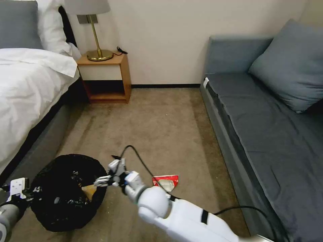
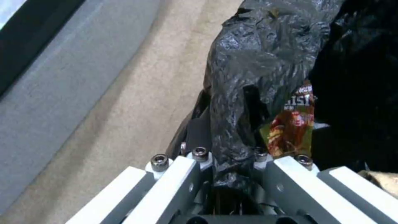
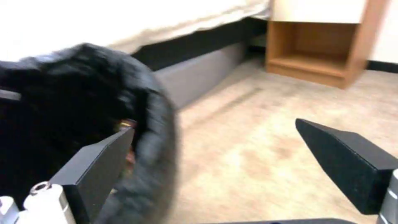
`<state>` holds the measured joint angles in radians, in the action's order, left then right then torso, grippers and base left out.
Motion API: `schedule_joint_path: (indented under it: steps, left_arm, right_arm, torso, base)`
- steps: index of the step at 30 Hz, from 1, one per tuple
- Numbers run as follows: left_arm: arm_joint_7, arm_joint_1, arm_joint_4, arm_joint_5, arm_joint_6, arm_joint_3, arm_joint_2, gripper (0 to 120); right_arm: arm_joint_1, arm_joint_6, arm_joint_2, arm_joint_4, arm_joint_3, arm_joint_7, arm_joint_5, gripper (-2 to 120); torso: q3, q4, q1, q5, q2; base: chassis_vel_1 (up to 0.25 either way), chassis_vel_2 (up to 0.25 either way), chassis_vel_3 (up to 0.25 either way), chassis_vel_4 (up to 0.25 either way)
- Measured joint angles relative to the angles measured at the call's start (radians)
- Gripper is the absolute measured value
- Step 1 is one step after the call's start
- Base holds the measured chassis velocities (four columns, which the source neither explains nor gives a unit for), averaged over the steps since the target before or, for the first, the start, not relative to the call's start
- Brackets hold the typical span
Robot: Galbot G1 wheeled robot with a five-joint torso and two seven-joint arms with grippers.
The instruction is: Pick up the trash bin, then pick up the garbage on the floor and place it into the trash bin.
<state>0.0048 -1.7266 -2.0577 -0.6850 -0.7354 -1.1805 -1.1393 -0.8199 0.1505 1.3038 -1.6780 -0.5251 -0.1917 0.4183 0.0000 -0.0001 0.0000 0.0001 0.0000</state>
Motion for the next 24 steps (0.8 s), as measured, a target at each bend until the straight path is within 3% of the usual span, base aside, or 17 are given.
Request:
schedule_joint_path:
  steps: [3, 13, 19, 24]
  left_arm:
    - [0.0, 0.003, 0.003, 0.0, 0.0, 0.003, -0.001, 3]
    - [0.001, 0.009, 0.007, -0.002, 0.0, 0.004, -0.001, 3]
    - [0.001, 0.01, 0.007, -0.003, 0.0, 0.003, -0.001, 3]
    - [0.002, 0.008, 0.007, -0.007, 0.0, -0.001, -0.001, 3]
  right_arm:
    - [-0.043, -0.029, -0.072, -0.012, 0.048, 0.008, -0.003, 100]
    - [-0.128, -0.017, -0.2, 0.002, 0.123, 0.041, -0.043, 100]
    - [-0.142, 0.002, -0.231, 0.034, 0.142, 0.073, -0.051, 100]
    - [-0.147, 0.042, -0.259, 0.123, 0.161, 0.159, -0.098, 100]
  torso:
    - [0.0, -0.0002, 0.0, 0.0002, 0.0]
    - [0.0, 0.0001, 0.0, 0.0001, 0.0]
    - [0.0, 0.0, 0.0, 0.0, 0.0]
    - [0.0, 0.0, 0.0, 0.0002, 0.0]
  base:
    - [0.0, 0.0, 0.0, 0.0]
    - [-0.022, 0.025, 0.024, -0.026]
    - [-0.137, 0.132, 0.131, -0.137]
    - [-0.144, 0.144, 0.144, -0.122]
